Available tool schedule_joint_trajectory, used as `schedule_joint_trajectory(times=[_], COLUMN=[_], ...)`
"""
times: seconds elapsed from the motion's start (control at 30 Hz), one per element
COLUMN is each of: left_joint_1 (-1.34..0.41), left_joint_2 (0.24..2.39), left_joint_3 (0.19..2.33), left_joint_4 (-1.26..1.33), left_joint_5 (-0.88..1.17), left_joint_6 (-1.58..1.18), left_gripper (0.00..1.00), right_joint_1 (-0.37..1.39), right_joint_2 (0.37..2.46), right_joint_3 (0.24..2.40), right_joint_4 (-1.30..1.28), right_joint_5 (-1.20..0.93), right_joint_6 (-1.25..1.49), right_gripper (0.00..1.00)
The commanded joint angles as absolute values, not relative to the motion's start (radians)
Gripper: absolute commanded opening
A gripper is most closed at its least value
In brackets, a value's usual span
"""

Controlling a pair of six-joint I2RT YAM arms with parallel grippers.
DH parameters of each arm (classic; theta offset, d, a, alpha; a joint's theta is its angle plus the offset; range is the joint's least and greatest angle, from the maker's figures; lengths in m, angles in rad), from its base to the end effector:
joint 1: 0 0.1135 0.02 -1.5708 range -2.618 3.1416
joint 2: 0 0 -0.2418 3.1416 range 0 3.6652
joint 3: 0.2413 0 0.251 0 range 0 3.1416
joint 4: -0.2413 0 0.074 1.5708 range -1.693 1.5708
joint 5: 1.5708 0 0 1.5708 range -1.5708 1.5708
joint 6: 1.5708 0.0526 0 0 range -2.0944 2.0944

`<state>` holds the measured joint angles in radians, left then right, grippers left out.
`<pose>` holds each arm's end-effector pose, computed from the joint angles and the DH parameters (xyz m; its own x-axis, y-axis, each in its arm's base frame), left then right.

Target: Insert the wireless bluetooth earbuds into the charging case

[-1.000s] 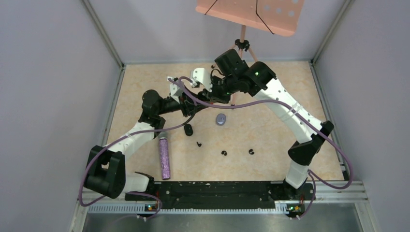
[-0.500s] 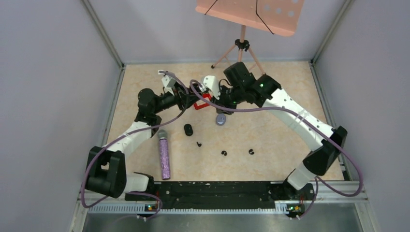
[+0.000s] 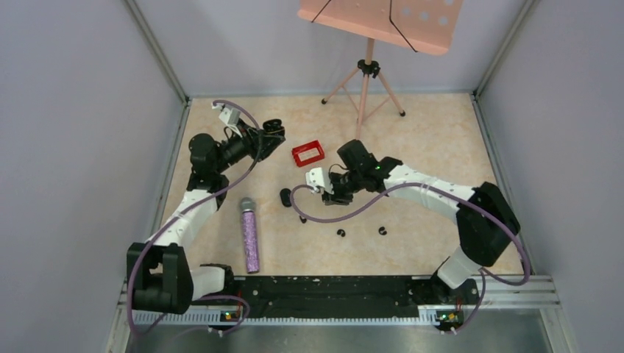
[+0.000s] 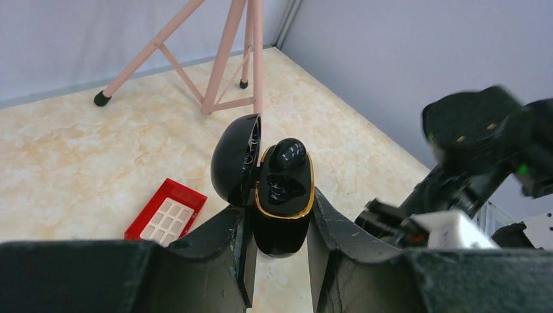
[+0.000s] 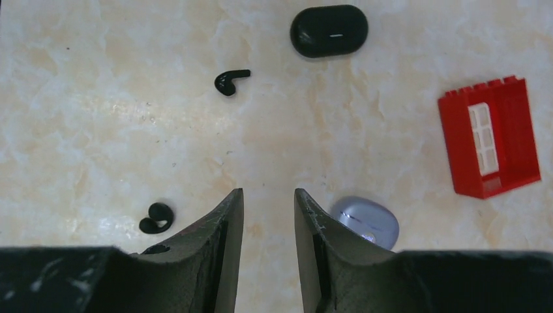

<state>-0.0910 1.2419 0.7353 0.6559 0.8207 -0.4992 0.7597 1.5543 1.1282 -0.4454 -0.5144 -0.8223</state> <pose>0.2880 -0.0649 0.2929 -0.2445 -0.3054 -0.9203 0.7579 0.5318 -0.3778 0.2286 0.2528 0.2175 0.2299 -0.6614 -0.7139 -0.9709 -0.1050 -0.2154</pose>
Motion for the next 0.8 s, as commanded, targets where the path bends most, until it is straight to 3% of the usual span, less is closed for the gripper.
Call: schedule_joint_trajectory(times=[0.0, 0.3, 0.77], left_joint_1=[-0.066, -0.042, -0.025], left_joint_2=[1.178, 1.145, 1.109], left_joint_3=[0.785, 0.829, 0.816], left_joint_4=[0.550, 0.484, 0.483], left_joint_5=[0.764, 0.661, 0.654], left_joint_6=[-0.463, -0.430, -0.458], left_gripper=[0.00, 0.00, 0.00], right_joint_1=[0.800, 0.874, 0.946], right_joint_2=[1.650, 1.813, 1.859], right_joint_3=[1.132, 1.180, 1.107], right_joint_4=[-0.345, -0.322, -0.175], right_joint_5=[-0.620, -0.648, -0.541], right_joint_6=[-1.021, -1.168, -1.160], right_gripper=[0.35, 0.40, 0.37])
